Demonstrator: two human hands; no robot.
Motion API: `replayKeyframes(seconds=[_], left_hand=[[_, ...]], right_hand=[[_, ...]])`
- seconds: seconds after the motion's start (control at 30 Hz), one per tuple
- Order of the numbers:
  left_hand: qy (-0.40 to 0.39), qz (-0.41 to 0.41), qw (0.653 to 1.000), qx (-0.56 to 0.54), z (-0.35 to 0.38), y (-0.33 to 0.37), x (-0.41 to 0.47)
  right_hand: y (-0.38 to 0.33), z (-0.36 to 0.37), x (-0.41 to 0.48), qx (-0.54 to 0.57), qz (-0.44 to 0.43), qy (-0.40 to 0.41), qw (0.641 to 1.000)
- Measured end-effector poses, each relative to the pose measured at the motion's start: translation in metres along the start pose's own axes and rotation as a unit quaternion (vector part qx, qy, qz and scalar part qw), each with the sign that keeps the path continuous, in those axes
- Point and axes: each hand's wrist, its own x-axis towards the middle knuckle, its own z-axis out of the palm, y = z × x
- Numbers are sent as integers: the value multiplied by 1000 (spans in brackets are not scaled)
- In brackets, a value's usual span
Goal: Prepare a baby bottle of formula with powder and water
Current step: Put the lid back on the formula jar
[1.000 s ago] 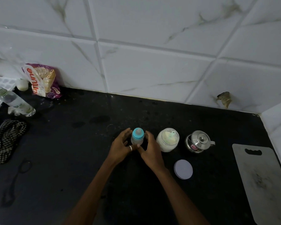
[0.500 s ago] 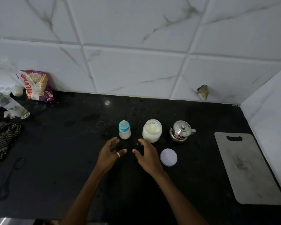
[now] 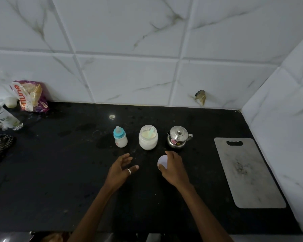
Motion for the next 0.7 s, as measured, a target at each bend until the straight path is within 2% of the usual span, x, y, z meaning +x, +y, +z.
replayKeyframes(seconds=[0.2,0.4,0.7], left_hand=[[-6,21,999,39,3,10,15],[-40,47,993,97,15,20,45],[-6,59,997,54,47,18,79]], right_hand=[[3,0,15,-108,20,-75,991],[6,6,18,-93,34,-91,991],[16,9,22,-86,33,-106,990]])
